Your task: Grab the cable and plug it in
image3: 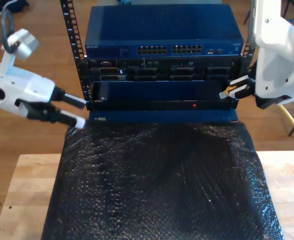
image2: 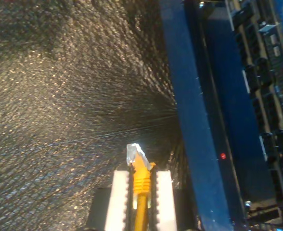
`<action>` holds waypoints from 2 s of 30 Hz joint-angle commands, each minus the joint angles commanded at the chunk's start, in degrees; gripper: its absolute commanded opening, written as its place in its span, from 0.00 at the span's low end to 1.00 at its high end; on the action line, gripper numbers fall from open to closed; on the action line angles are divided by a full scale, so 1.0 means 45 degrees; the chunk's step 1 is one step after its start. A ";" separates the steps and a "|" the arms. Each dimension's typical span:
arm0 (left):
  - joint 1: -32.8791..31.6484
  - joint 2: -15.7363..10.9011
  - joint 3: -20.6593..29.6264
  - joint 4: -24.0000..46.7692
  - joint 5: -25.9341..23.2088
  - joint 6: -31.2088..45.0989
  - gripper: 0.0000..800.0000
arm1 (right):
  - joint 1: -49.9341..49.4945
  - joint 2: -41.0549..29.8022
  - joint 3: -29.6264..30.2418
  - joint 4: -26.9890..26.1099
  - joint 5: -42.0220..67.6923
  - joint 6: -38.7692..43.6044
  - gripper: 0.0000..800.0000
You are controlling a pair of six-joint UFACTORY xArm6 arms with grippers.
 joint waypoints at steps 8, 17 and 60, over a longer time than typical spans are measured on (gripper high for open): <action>0.1016 -0.0332 0.0059 0.2110 -0.0020 0.1407 1.00 | -0.0234 0.0821 -0.0567 -0.0684 0.0586 0.0527 0.00; 0.2579 -0.0410 0.0391 0.3907 0.0039 0.4220 1.00 | -0.0234 0.1895 -0.0860 -0.2032 0.0586 0.1700 0.00; 1.1038 -0.2911 0.7971 1.0256 -0.2911 1.7426 1.00 | -0.0215 0.2579 0.0547 -0.2520 0.0430 0.1973 0.00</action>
